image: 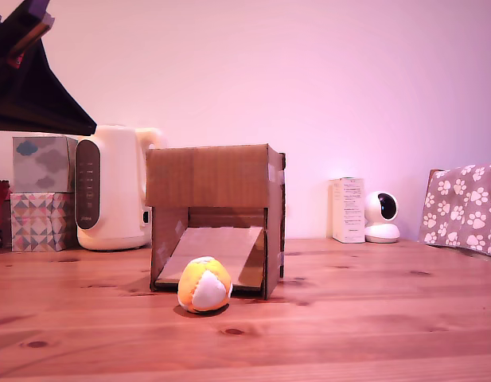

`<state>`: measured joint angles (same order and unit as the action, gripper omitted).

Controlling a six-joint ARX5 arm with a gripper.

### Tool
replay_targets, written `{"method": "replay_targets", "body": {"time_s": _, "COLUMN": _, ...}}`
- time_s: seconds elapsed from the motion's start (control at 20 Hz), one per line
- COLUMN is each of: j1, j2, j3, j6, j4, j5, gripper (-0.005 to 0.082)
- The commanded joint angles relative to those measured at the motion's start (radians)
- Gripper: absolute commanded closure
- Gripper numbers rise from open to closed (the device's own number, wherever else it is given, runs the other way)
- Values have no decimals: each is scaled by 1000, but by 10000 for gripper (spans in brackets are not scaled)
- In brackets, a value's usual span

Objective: Drop the footbag into the cardboard dice tower

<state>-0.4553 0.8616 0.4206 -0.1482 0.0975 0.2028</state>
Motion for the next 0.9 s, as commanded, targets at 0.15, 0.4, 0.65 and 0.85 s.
{"method": "replay_targets", "body": {"time_s": 0.15, "j1": 1, "j2": 2, "j3": -16, "j6": -2, "j4": 6, "j5": -1, "gripper": 788}}
{"method": "replay_targets", "body": {"time_s": 0.4, "j1": 1, "j2": 2, "j3": -16, "j6": -48, "j4": 2, "j5": -3, "gripper": 788}}
{"method": "replay_targets", "body": {"time_s": 0.65, "j1": -50, "j2": 2, "j3": -25, "j6": -108, "j4": 10, "j5": -138, "gripper": 789}}
{"method": "replay_targets", "body": {"time_s": 0.85, "j1": -115, "j2": 2, "j3": -98, "j6": -121, "j4": 133, "j5": -159, "gripper": 789}}
